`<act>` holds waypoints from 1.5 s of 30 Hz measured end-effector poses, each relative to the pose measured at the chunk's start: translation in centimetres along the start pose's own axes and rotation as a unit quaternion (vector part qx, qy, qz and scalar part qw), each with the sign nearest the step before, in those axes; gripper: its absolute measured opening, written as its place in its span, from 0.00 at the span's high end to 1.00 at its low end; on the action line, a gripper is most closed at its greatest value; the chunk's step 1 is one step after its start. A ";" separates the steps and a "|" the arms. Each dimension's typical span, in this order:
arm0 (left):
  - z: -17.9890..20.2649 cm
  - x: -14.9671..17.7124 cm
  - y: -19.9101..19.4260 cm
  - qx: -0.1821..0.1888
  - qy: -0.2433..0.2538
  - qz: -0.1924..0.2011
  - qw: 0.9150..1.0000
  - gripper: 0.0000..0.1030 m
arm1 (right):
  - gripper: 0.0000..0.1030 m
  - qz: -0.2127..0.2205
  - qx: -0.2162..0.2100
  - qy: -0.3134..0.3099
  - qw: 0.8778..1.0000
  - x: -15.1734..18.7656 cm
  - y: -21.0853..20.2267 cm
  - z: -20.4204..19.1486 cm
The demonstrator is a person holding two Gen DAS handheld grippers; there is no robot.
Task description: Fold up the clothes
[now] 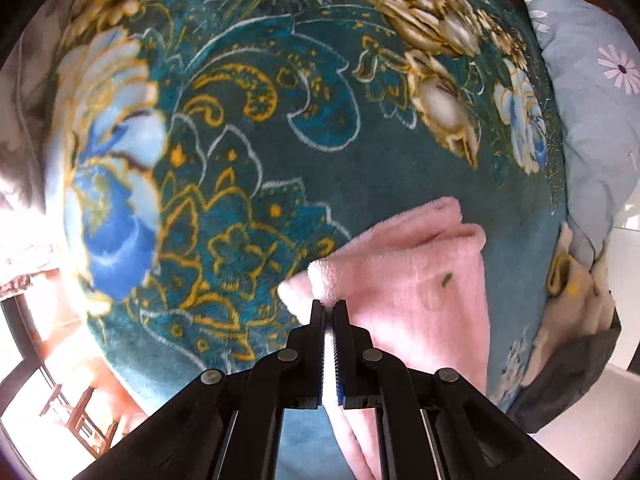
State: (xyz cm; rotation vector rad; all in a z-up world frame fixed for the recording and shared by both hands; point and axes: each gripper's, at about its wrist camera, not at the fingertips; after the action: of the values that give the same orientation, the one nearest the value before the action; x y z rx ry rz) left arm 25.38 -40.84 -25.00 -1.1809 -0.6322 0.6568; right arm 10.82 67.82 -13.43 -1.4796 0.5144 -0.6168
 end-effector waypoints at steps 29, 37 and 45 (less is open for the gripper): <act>5.4 -5.4 -6.6 0.118 0.068 0.127 0.983 0.92 | 0.94 0.019 -0.052 -0.011 0.998 2.6 -1.7 -0.3; 1.6 -7.3 1.9 -0.018 -0.029 0.045 0.998 0.92 | 0.94 -0.019 -0.016 0.012 1.000 4.0 2.9 2.3; 2.6 -6.4 0.2 -0.057 -0.034 0.011 0.998 0.79 | 0.69 0.008 -0.045 0.033 0.998 4.3 0.3 4.5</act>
State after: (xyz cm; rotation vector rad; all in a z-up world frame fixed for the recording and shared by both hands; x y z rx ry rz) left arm 19.26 -43.96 -25.13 -1.2776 -0.7216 0.6895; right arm 17.03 68.29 -13.37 -1.5418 0.6108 -0.6395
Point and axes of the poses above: each gripper's, at about its wrist camera, not at the fingertips, and y roughly the way its jaws point, z to its right, x to its underside, and after that the axes turned 6 degrees about y, right-handed
